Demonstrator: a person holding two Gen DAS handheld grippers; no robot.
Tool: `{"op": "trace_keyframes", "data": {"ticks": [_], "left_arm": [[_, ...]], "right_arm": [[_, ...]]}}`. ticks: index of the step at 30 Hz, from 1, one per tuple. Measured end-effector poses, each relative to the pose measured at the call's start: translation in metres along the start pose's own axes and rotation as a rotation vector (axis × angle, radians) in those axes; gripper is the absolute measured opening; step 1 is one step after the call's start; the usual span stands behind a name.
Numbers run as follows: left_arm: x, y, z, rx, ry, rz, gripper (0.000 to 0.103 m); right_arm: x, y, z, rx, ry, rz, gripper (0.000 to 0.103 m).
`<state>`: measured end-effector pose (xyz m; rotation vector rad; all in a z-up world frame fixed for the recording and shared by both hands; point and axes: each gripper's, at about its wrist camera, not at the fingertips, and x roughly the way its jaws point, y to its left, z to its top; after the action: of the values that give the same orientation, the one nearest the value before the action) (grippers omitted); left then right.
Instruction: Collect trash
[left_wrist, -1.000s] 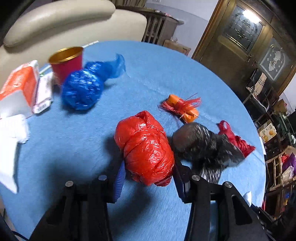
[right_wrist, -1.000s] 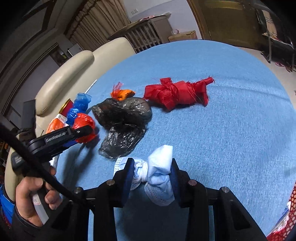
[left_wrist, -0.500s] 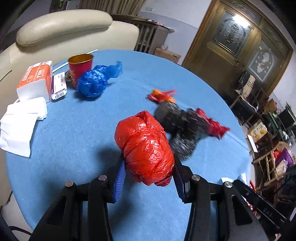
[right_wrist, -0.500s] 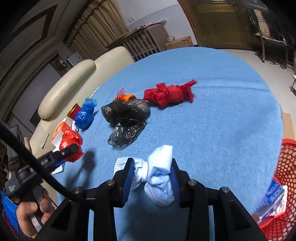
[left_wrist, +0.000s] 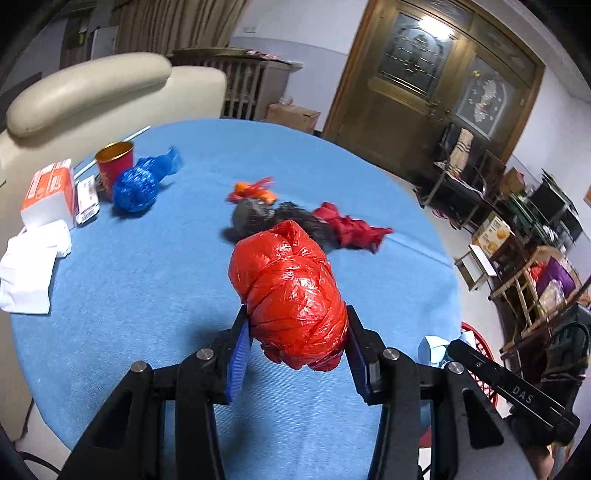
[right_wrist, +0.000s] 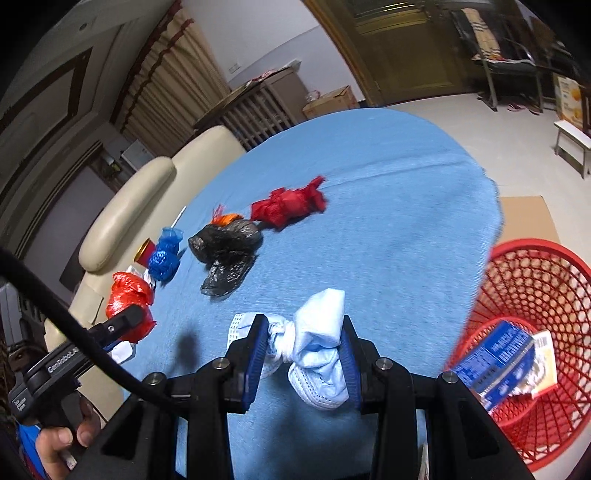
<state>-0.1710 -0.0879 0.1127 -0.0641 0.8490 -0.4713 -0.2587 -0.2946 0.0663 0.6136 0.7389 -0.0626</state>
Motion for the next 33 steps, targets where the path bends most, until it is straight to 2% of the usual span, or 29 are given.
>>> {"op": "trace_keyframes", "data": {"ticks": [15, 33], "left_arm": [[-0.001, -0.061, -0.011, 0.137, 0.011, -0.056, 0.049], [0.008, -0.093, -0.019, 0.208, 0.038, -0.089, 0.049]], "right_arm": [[-0.040, -0.068, -0.011, 0.149, -0.060, -0.031, 0.040], [-0.061, -0.119, -0.022, 0.266, -0.091, -0.078, 0.040]]}}
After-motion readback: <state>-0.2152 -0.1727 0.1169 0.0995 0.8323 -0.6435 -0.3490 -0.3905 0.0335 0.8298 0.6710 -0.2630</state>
